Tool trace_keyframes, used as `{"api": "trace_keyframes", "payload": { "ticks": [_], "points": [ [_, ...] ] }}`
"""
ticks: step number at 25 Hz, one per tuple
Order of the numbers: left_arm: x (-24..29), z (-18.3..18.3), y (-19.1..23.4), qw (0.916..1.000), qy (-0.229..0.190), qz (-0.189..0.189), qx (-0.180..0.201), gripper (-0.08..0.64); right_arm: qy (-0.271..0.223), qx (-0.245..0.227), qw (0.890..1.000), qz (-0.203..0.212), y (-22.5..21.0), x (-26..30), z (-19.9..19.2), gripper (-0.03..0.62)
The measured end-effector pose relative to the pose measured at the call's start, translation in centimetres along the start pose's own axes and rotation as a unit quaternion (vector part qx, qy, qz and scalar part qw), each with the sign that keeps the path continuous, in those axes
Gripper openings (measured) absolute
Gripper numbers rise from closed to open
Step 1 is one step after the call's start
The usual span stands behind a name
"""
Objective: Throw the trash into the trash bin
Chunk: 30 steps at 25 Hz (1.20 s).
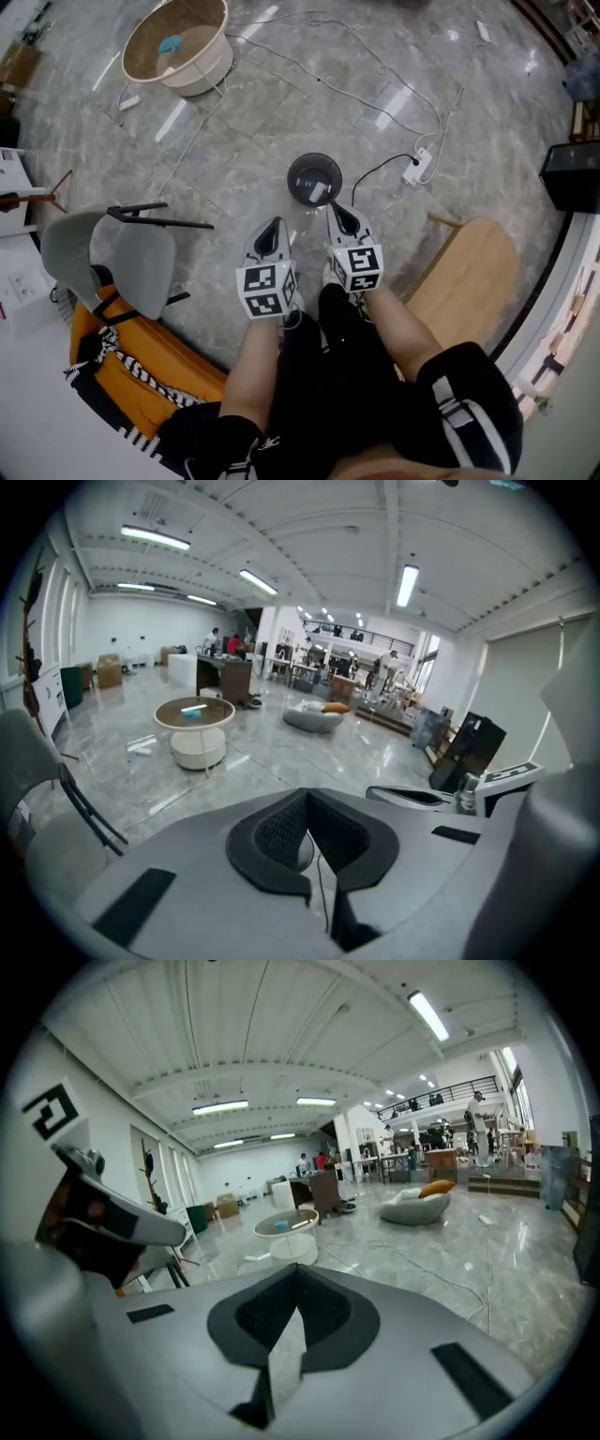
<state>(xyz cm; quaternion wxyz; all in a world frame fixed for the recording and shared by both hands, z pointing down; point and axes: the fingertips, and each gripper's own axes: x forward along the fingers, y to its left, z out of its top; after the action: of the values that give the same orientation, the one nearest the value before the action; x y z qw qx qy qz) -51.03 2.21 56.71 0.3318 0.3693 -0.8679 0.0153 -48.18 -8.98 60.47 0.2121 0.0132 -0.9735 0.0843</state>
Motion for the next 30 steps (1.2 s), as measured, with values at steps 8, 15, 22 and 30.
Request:
{"api": "trace_keyframes", "payload": {
  "ticks": [8,15,22,30],
  "points": [
    [-9.9,7.6,-4.0,0.9948,-0.092,-0.041,0.012,0.012,-0.093,-0.007,0.995,-0.018,4.9,-10.9,12.0,0.011],
    [-18.8,13.0,-6.1,0.9824,-0.168,-0.063,0.053,0.012,-0.18,-0.027,0.982,-0.042,8.1,-19.7,19.4,0.011],
    [-24.4,17.2,-7.9,0.965,-0.236,-0.078,0.085,0.012,-0.236,-0.044,0.969,-0.057,9.4,-25.3,24.4,0.011],
    [-26.5,17.7,-10.3,0.9585,-0.246,-0.093,0.111,0.012,-0.267,-0.051,0.959,-0.077,9.6,-28.9,26.6,0.011]
  ]
}}
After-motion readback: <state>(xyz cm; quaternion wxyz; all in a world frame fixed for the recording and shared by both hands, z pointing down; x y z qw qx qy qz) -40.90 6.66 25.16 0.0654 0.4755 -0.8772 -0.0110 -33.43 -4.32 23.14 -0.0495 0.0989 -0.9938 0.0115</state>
